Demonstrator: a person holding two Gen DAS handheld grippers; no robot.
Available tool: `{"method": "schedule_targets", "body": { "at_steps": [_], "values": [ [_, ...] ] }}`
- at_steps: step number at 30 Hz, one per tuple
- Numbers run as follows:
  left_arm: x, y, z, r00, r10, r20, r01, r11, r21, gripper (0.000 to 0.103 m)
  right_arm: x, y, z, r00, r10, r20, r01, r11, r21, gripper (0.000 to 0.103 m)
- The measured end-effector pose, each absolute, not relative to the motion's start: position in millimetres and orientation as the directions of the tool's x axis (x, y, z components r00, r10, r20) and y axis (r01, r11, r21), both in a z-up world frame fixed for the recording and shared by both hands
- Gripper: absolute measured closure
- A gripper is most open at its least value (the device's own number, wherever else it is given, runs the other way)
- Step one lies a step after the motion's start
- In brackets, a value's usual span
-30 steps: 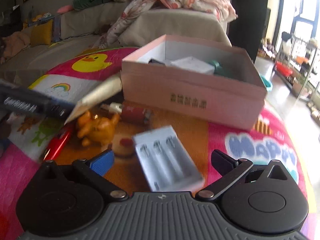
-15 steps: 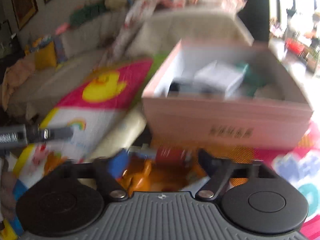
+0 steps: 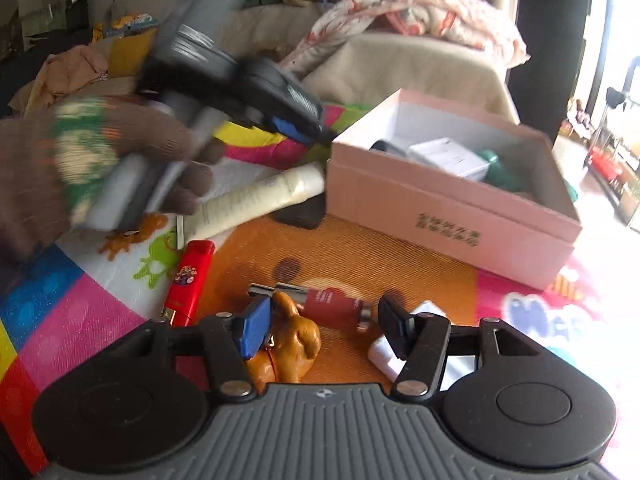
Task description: Organize rigid objects
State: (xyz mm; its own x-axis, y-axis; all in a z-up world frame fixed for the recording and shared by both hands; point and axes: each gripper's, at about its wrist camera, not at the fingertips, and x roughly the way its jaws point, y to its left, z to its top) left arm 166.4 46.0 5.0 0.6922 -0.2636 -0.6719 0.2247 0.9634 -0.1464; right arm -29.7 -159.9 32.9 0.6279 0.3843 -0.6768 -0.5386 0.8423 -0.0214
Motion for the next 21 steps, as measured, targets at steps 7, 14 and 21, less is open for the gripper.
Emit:
{"method": "schedule_targets", "body": {
  "at_steps": [7,14,21],
  "values": [
    [116,40,3,0.624,-0.414,-0.663,0.433,0.889,-0.148,0.077,-30,-190,45,0.686,0.363,-0.631,-0.503,0.863,-0.05,0.023],
    [58,61,16,0.632,-0.457,-0.626,0.4,0.884,-0.242,0.075,-26,-197,41,0.683,0.344,-0.645,-0.478,0.878,-0.037,0.021],
    [19,117,46,0.674,-0.398,-0.622,0.369,0.911,-0.183,0.074,-31,-206,42,0.7,0.347,-0.624,-0.46,0.888,-0.023,0.017]
  ]
}}
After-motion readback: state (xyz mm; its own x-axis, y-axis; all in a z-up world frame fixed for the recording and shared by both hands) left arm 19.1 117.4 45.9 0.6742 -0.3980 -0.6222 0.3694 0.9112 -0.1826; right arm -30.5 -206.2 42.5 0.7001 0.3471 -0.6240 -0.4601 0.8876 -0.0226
